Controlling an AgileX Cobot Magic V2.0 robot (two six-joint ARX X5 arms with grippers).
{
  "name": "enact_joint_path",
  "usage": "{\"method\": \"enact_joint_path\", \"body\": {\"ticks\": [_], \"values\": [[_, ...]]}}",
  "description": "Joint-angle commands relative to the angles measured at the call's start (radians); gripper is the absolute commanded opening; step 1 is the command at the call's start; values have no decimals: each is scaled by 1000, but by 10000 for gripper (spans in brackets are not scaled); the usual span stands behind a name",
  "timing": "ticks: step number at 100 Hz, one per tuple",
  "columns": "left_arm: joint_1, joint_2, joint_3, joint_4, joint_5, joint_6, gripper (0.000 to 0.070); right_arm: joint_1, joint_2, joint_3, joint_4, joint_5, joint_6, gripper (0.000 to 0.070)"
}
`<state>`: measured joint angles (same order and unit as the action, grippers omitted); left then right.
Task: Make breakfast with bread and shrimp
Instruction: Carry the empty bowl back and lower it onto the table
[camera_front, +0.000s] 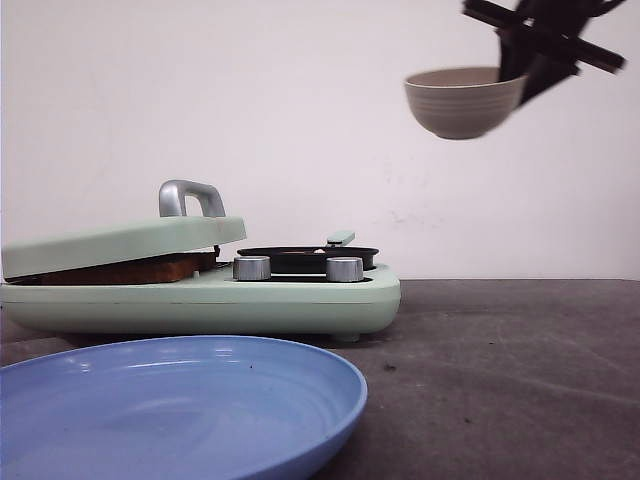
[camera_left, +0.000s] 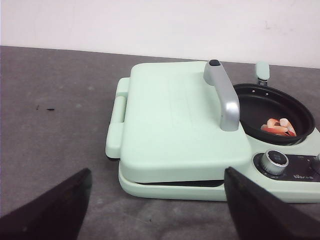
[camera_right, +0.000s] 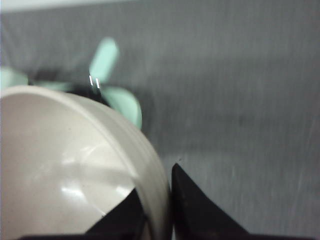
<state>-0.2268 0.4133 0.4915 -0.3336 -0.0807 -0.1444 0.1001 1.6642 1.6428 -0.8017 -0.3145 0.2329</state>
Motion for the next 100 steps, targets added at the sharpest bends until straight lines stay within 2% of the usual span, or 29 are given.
{"method": "enact_joint_path", "body": {"ticks": [1,51,100], "values": [[-2,4,3,10,0,5,469,-18,23,19,-3,-33,-9,7],[-2,4,3,9,0,5,470,-58,118,-24,-25,-60,-60,7],[-2,5,3,5,-2,14,470,-56,225,-303,285,-113,1,7]]}}
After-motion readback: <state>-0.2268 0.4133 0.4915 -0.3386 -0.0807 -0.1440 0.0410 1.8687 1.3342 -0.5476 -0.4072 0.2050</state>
